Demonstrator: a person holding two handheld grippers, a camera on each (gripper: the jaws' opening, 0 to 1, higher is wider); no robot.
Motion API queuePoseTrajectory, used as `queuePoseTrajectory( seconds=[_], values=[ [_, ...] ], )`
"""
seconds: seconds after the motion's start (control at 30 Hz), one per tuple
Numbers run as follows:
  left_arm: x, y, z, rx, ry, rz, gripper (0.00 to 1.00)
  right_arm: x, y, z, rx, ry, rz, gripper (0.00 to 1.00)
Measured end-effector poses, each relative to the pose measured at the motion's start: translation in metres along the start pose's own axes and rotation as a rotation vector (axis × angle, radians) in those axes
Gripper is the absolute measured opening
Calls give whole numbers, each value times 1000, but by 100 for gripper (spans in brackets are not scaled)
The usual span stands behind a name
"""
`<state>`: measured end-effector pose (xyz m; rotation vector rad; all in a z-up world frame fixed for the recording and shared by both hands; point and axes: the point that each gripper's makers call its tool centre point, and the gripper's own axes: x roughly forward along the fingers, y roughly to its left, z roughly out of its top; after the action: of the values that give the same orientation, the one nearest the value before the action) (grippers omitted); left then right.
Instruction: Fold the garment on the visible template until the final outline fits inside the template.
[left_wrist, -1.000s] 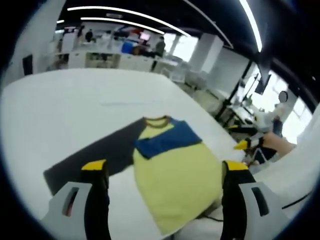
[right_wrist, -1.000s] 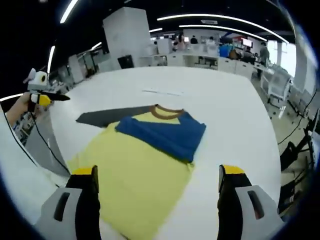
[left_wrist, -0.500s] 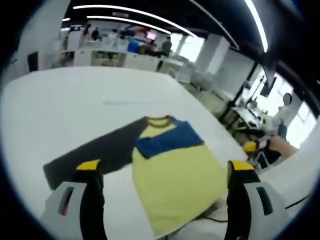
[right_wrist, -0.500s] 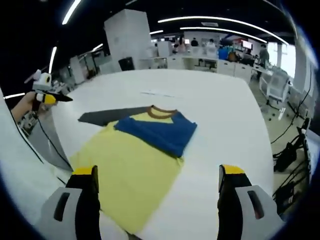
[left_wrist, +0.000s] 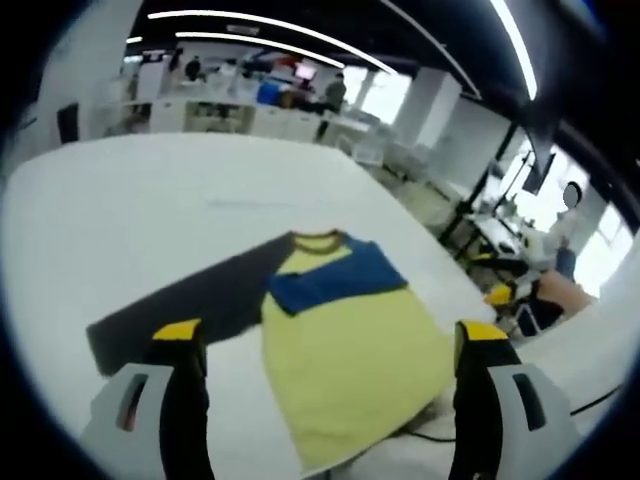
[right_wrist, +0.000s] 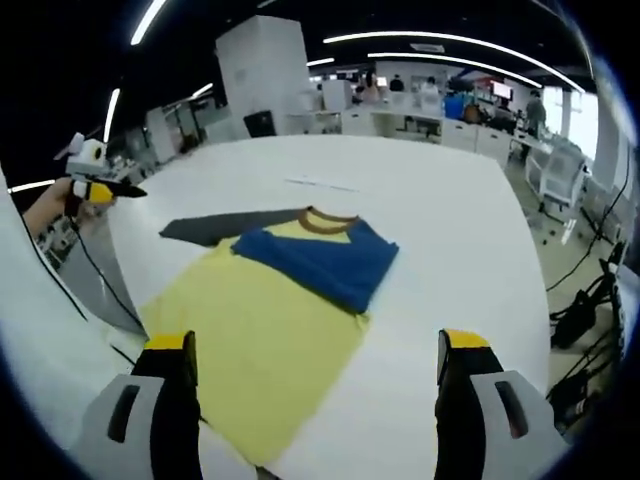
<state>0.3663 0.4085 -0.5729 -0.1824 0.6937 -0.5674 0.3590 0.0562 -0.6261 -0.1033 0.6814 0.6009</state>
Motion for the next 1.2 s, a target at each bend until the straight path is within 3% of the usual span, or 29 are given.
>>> queuePoseTrajectory(
  seconds=[0.17,0.27,0.57,0.87,1.2],
  values=[
    [0,1,4,5,-5,0,99,15,4,1,-52,25,8,99],
    [-2,1,4,7,-5,-1,99,30,10,6,-79,25,21,93],
    [-6,15,-5,-22,8,13,99,84,42,13,-143,52,92,83],
    [-8,22,-8,-38,8,28,97,135,74,33,-201,42,166,75],
    [-11,27,-16,-71,10,40,96,173,102,44,-237,56,237,69]
  ],
)
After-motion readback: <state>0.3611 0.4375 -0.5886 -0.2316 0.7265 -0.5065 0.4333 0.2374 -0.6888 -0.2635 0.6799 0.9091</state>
